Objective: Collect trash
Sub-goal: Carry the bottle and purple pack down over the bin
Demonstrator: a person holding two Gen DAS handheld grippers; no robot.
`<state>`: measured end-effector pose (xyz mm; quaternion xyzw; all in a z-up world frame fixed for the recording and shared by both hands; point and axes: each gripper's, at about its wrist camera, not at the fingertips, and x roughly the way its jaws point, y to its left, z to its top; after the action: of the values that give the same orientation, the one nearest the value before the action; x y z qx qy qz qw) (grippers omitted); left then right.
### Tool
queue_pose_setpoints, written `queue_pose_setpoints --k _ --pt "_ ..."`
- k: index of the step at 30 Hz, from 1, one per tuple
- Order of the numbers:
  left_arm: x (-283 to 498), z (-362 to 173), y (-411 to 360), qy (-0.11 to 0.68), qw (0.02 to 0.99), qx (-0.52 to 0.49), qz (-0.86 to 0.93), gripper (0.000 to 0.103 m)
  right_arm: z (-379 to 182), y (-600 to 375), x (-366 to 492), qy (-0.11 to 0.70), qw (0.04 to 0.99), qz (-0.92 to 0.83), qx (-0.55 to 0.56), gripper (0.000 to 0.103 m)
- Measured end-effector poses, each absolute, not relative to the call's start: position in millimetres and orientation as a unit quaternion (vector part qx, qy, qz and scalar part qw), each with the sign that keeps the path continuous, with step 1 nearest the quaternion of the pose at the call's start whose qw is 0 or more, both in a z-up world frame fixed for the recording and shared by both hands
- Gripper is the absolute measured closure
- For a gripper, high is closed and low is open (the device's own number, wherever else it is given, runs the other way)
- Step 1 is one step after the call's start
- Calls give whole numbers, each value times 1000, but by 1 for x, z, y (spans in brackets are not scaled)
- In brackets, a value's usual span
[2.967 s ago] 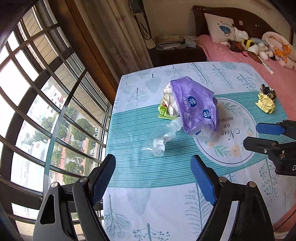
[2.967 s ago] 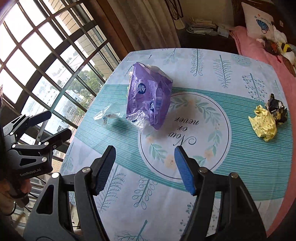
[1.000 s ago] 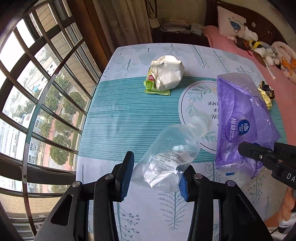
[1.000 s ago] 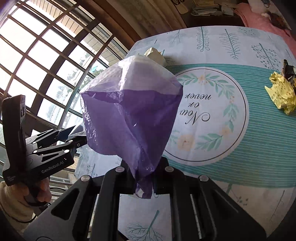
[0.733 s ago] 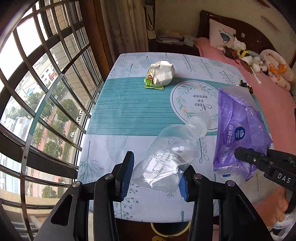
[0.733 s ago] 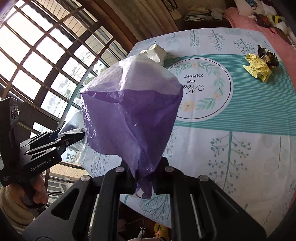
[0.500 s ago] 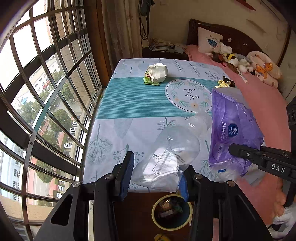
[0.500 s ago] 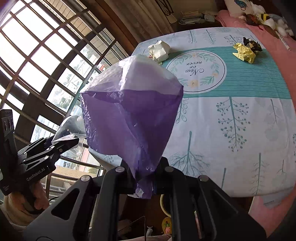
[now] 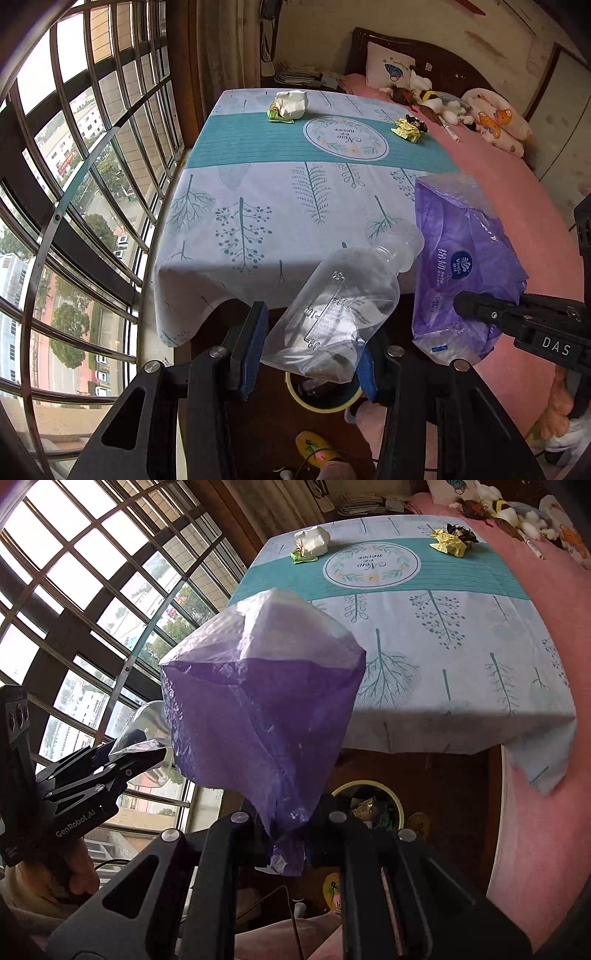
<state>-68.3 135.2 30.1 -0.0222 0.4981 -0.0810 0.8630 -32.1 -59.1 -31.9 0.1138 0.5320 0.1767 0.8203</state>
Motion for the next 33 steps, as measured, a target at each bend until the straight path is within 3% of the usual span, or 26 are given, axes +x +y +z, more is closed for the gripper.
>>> queue_pose_setpoints --k 9,16,23,33 --pt "-92 -1 118 522 847 -26 -98 60 -48 -64 -60 568 805 156 76 94" --pt "-97 -51 95 566 819 -22 -93 60 -101 -81 -75 611 775 142 75 94" --pt "-99 -124 65 601 796 -15 -70 60 -184 -99 -86 660 733 143 82 94" --pt "-84 -278 39 640 766 -54 -19 60 -339 -97 -64 701 696 128 83 94"
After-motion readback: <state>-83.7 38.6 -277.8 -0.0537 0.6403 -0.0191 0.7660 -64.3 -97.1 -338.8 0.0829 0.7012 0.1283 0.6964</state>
